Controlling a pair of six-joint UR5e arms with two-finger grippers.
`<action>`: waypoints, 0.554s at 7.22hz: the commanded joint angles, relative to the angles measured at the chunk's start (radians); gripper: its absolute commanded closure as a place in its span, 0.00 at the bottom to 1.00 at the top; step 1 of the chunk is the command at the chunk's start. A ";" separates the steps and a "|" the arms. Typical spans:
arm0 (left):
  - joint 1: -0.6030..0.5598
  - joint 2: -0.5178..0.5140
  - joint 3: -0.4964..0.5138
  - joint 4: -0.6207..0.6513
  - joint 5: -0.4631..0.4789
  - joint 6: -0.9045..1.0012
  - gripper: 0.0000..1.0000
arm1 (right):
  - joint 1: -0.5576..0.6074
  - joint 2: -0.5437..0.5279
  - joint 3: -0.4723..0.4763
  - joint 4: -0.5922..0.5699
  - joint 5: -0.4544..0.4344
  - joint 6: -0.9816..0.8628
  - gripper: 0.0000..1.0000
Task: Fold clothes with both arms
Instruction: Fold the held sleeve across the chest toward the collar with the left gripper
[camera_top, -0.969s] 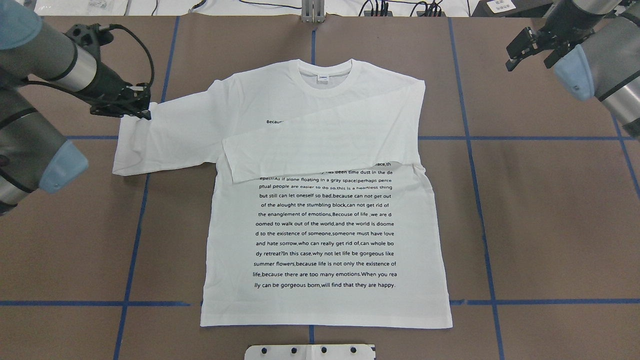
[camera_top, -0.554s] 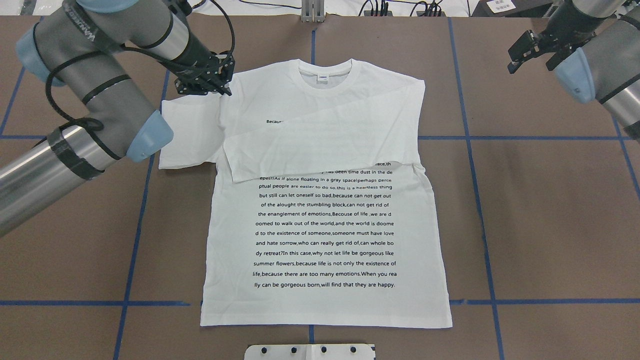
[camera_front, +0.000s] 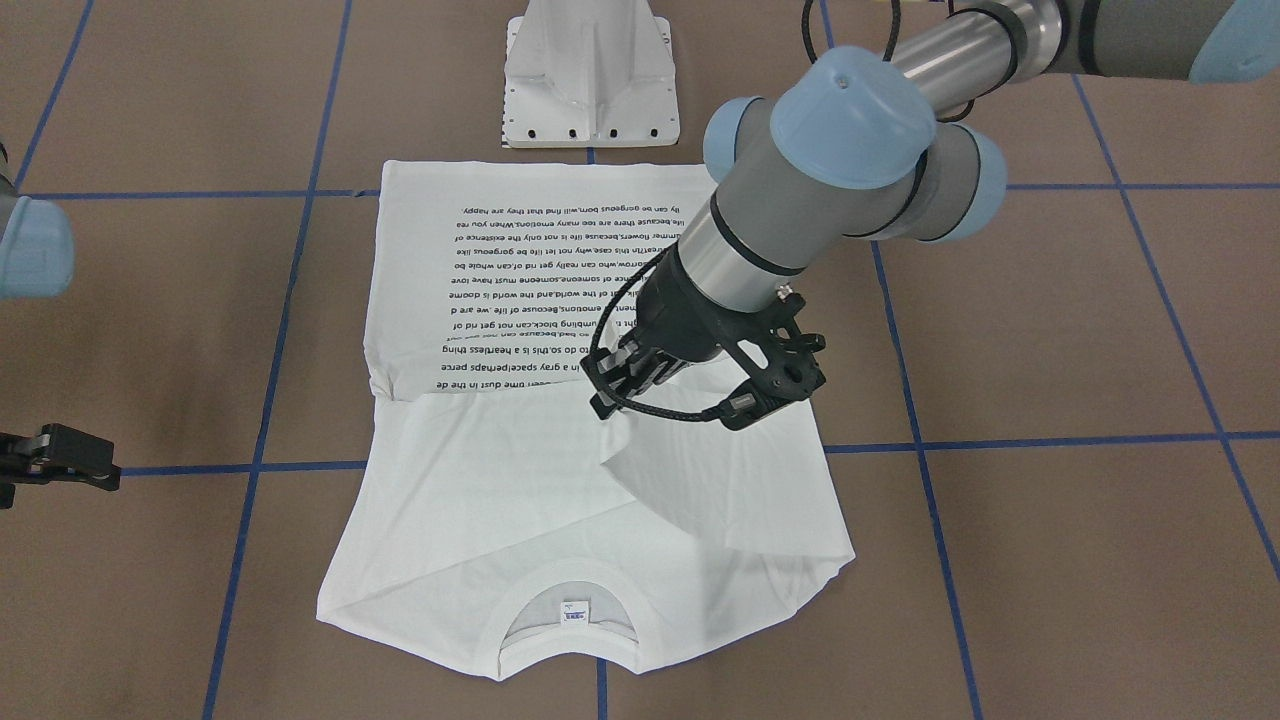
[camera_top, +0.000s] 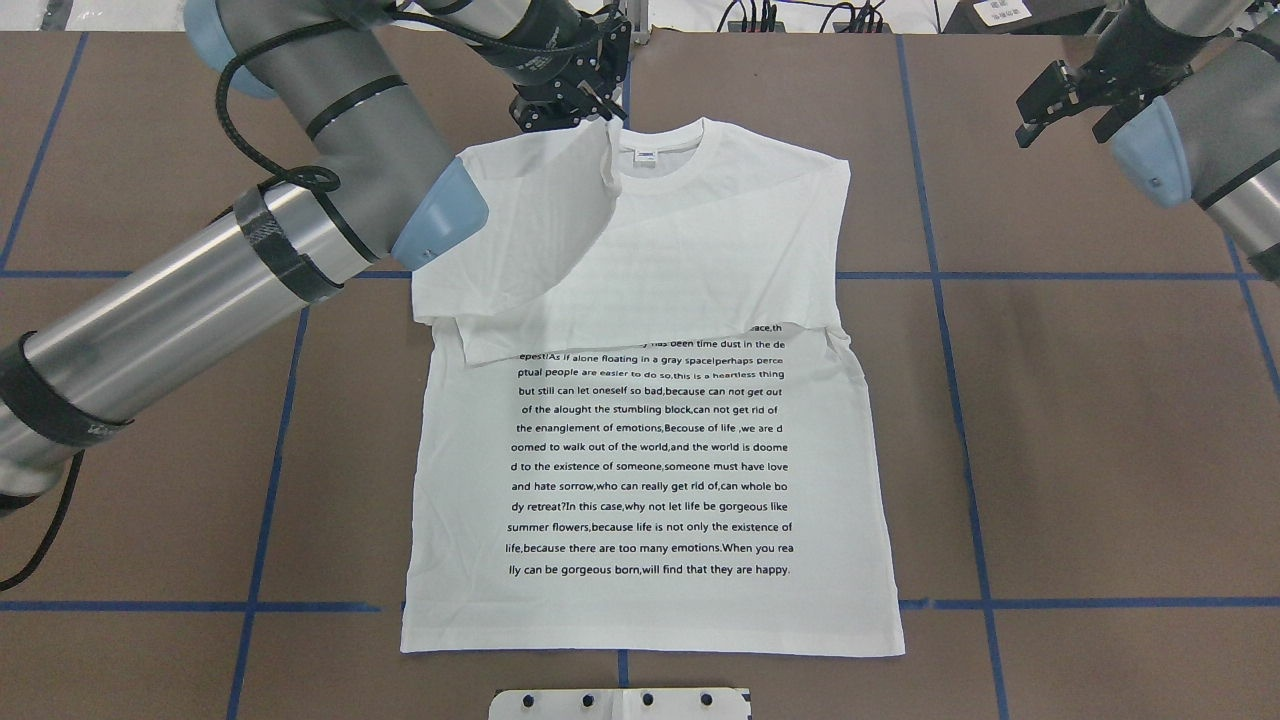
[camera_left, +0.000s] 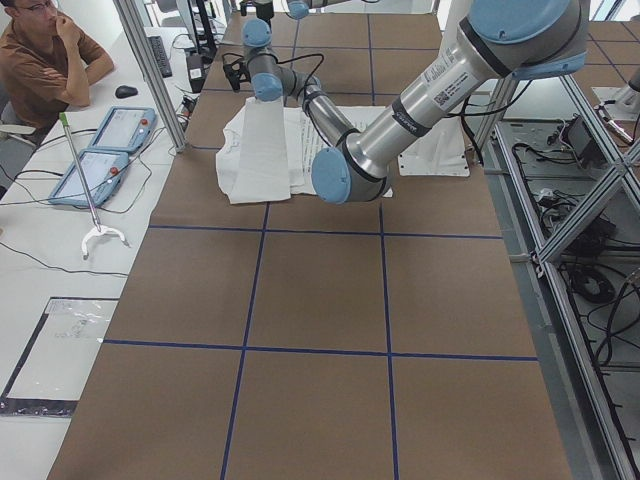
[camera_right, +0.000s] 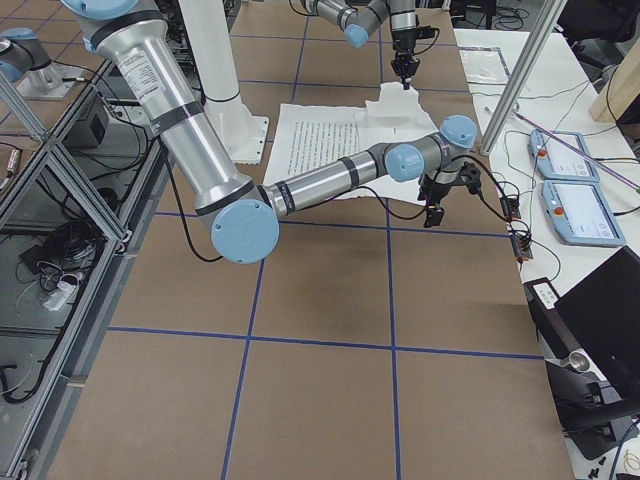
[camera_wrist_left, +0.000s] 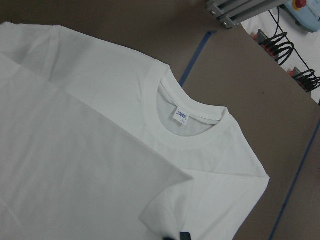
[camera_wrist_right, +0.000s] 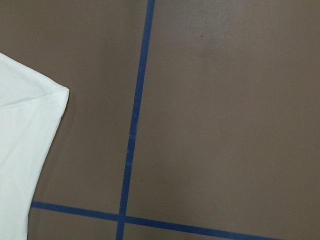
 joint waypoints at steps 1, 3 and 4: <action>0.056 -0.037 0.018 -0.063 0.004 -0.065 1.00 | 0.000 -0.004 -0.002 0.000 0.000 0.000 0.00; 0.084 -0.051 0.078 -0.121 0.013 -0.068 1.00 | 0.000 -0.013 -0.004 0.000 0.000 0.000 0.00; 0.108 -0.054 0.112 -0.167 0.065 -0.067 1.00 | 0.000 -0.021 -0.005 0.000 0.002 -0.001 0.00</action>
